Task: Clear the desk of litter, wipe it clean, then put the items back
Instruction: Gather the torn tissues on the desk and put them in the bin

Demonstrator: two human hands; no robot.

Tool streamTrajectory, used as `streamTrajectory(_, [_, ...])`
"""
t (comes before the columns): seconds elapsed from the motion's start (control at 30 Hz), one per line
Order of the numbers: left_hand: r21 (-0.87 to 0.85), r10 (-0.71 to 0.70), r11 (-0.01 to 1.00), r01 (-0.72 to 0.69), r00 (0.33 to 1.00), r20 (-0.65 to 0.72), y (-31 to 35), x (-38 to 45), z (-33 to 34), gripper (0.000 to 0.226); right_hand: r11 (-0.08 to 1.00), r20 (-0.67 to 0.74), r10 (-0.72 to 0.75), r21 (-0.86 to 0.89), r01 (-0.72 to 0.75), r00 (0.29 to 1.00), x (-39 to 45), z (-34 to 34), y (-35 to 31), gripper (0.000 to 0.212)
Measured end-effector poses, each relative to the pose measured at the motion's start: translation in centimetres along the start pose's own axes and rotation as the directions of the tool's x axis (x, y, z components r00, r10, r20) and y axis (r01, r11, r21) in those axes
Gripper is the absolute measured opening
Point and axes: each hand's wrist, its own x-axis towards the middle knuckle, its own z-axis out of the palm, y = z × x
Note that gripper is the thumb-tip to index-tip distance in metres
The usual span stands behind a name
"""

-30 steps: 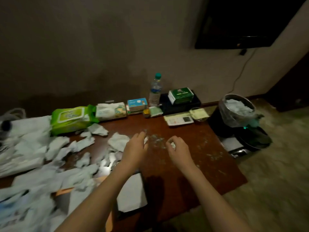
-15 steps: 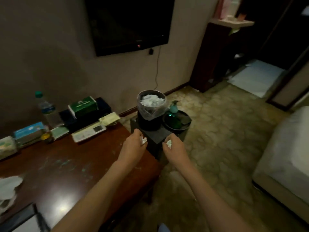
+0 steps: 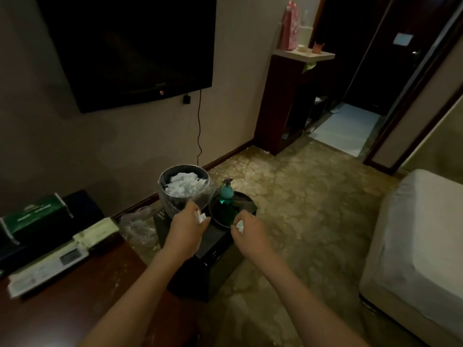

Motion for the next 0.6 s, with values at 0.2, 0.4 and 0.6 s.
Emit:
streamTrajectory(0.2, [-0.055,-0.03,0.998,0.028,0.999,-0.029,0.5,7.4,1.8,0.026,0.999,0.033,-0.037,-0.027,0.038,0.999,8.7,-0.7,1.0,0.004])
streamTrajectory(0.4, [-0.1,-0.115,0.989,0.108,0.991,-0.064,-1.3,12.2,3.1,0.03,0.997,0.126,-0.071,-0.015,0.074,0.989,15.1,1.5,1.8,0.005])
streamTrajectory(0.6, [-0.163,-0.3,0.948,0.273,0.938,-0.175,-4.1,18.9,2.7,0.03,0.989,0.291,-0.138,0.098,0.114,0.947,24.1,5.5,1.1,0.009])
